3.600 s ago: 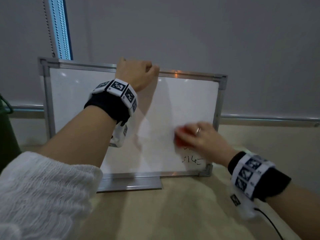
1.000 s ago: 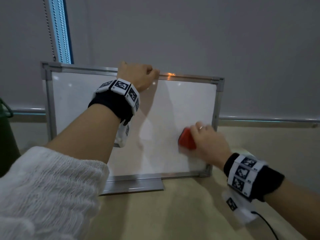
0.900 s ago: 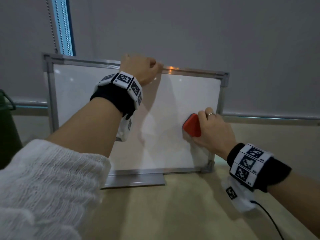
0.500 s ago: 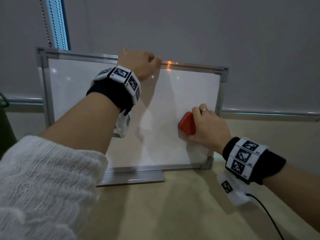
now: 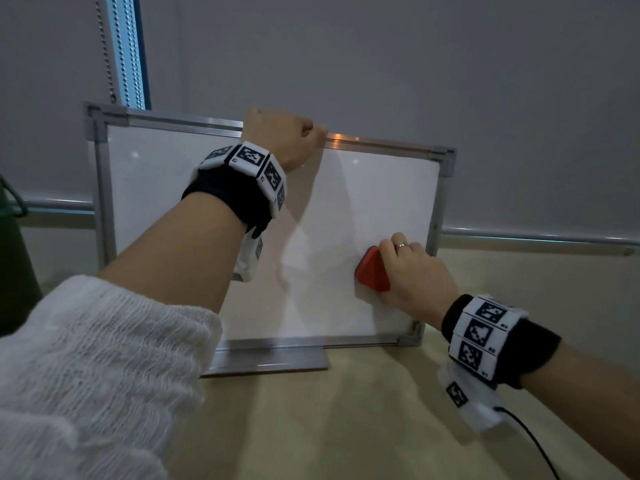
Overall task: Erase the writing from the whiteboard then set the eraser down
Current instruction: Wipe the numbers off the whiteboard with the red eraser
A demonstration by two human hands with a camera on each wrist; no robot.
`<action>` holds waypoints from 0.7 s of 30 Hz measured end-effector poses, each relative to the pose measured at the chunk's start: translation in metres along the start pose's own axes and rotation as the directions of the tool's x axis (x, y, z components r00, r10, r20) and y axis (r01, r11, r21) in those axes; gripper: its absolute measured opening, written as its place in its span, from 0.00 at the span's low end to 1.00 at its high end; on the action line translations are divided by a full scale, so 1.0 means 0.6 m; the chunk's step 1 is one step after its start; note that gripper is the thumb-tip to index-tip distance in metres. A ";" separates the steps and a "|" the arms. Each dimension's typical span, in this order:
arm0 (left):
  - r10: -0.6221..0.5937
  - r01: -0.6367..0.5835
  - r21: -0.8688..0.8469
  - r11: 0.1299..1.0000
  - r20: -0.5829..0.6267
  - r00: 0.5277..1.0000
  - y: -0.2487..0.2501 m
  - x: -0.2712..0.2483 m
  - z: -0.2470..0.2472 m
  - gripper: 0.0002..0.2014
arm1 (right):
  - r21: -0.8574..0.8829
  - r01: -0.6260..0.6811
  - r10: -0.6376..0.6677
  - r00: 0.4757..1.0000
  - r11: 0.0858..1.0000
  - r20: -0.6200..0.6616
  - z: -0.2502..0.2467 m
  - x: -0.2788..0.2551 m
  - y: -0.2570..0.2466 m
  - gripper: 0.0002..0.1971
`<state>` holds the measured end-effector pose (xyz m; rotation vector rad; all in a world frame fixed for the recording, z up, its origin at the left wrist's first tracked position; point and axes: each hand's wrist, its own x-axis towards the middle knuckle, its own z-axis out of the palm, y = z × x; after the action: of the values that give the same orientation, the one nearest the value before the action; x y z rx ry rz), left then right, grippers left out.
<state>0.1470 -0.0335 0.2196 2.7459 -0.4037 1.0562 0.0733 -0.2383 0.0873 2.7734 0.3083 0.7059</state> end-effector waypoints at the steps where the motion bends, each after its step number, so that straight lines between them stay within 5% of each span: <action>1: 0.001 -0.001 0.007 1.000 0.004 1.000 -0.001 0.001 0.001 0.22 | -0.005 0.018 -0.018 1.000 1.000 -0.006 0.003 -0.002 -0.002 0.30; 10: -0.010 0.008 0.027 1.000 0.040 0.999 0.004 -0.009 -0.015 0.22 | -0.185 0.343 -0.311 0.933 0.921 0.179 0.082 -0.030 -0.033 0.23; 13: -0.014 0.015 -0.009 1.000 0.088 0.996 0.005 -0.010 -0.018 0.22 | -0.104 0.419 -0.383 0.888 0.902 0.256 0.048 -0.040 -0.026 0.31; 17: -0.027 0.027 0.005 1.000 0.090 0.996 0.005 -0.011 -0.021 0.21 | 0.122 0.358 -0.376 0.900 0.926 0.218 -0.007 -0.069 -0.045 0.38; 21: 0.005 0.005 -0.055 0.998 0.171 0.985 0.001 -0.015 -0.038 0.19 | 0.309 0.358 -0.453 0.826 0.881 0.335 -0.015 -0.081 -0.066 0.42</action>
<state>0.1260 -0.0263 0.2305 2.7963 -0.4493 0.7995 0.0217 -0.2122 0.0615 2.8248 0.9145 -0.0120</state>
